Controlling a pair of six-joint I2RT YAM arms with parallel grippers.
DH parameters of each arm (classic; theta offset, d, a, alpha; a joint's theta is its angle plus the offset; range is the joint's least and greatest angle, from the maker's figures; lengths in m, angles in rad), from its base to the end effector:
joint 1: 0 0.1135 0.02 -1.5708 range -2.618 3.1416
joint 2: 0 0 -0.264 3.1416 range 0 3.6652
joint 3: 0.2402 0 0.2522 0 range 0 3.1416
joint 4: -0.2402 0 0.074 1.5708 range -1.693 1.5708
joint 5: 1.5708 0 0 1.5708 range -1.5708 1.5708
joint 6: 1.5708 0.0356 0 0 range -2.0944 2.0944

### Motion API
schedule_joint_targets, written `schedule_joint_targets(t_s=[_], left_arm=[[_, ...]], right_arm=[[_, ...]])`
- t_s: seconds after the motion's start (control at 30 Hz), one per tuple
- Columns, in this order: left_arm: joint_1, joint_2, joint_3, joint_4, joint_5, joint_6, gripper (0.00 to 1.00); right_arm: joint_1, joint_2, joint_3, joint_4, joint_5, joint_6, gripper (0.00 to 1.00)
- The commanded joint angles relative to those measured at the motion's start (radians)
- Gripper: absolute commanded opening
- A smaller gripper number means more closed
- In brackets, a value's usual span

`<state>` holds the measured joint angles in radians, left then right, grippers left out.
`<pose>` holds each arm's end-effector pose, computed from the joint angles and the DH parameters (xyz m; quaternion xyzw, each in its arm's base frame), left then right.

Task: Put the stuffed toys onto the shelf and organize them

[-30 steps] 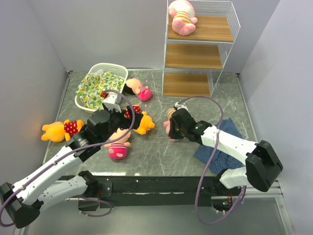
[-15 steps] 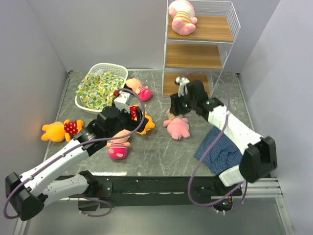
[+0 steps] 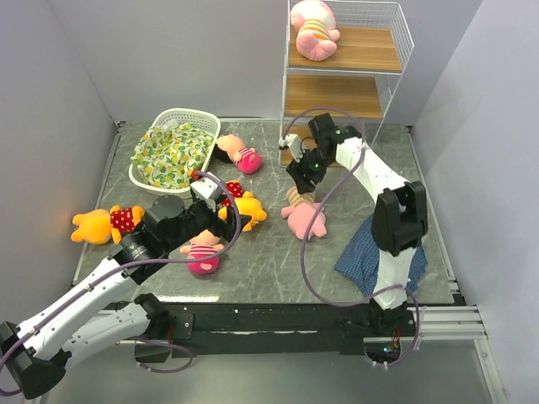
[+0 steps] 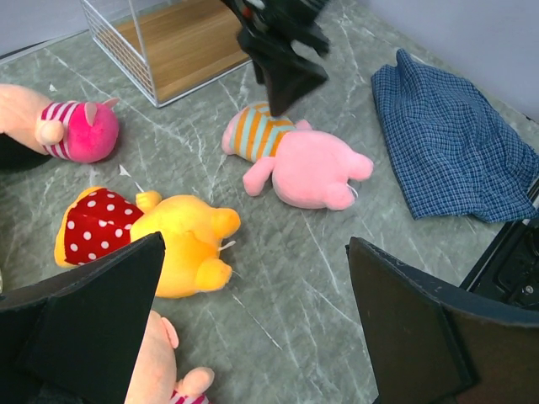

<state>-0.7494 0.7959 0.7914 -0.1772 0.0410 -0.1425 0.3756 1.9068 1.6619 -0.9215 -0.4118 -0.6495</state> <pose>0.1369 -0.1293 0.3412 0.2421 0.7292 -0.2902 0.5705 0.3680 0.1604 0.2635 -0.5060 0.8156 0.1716 0.2221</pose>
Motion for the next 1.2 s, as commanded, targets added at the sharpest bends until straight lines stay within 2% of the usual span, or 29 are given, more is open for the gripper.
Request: schedule_joint_targets(t_s=[0.0, 0.1, 0.27, 0.4, 0.87, 0.97, 1.0, 1.1, 1.17], left_arm=[[0.001, 0.006, 0.011, 0.044, 0.030, 0.029, 0.96], [0.001, 0.003, 0.014, 0.041, 0.031, 0.026, 0.96], [0.001, -0.012, 0.006, 0.054, 0.042, 0.024, 0.96], [-0.001, -0.012, 0.003, 0.059, 0.042, 0.026, 0.96], [0.001, -0.050, -0.015, 0.071, 0.020, 0.032, 0.96], [0.001, -0.046, -0.011, 0.064, 0.016, 0.032, 0.96], [0.001, -0.044, -0.011, 0.065, 0.014, 0.034, 0.96], [0.001, -0.044, -0.011, 0.061, 0.002, 0.034, 0.96], [0.001, -0.044, -0.011, 0.059, -0.006, 0.037, 0.96]], right_arm=[[-0.040, 0.115, 0.252, -0.202, -0.076, -0.136, 0.66], [-0.050, 0.207, 0.356, -0.266, -0.081, -0.154, 0.64], [-0.066, 0.281, 0.397, -0.269, -0.088, -0.199, 0.63], [-0.069, 0.337, 0.461, -0.333, -0.133, -0.255, 0.65], [-0.083, 0.459, 0.501, -0.356, -0.185, -0.302, 0.65], [-0.086, 0.449, 0.500, -0.361, -0.186, -0.300, 0.56], [-0.087, 0.428, 0.495, -0.350, -0.182, -0.279, 0.38], [-0.086, 0.335, 0.446, -0.260, -0.144, -0.205, 0.10], [-0.076, 0.272, 0.409, -0.206, -0.145, -0.185, 0.03]])
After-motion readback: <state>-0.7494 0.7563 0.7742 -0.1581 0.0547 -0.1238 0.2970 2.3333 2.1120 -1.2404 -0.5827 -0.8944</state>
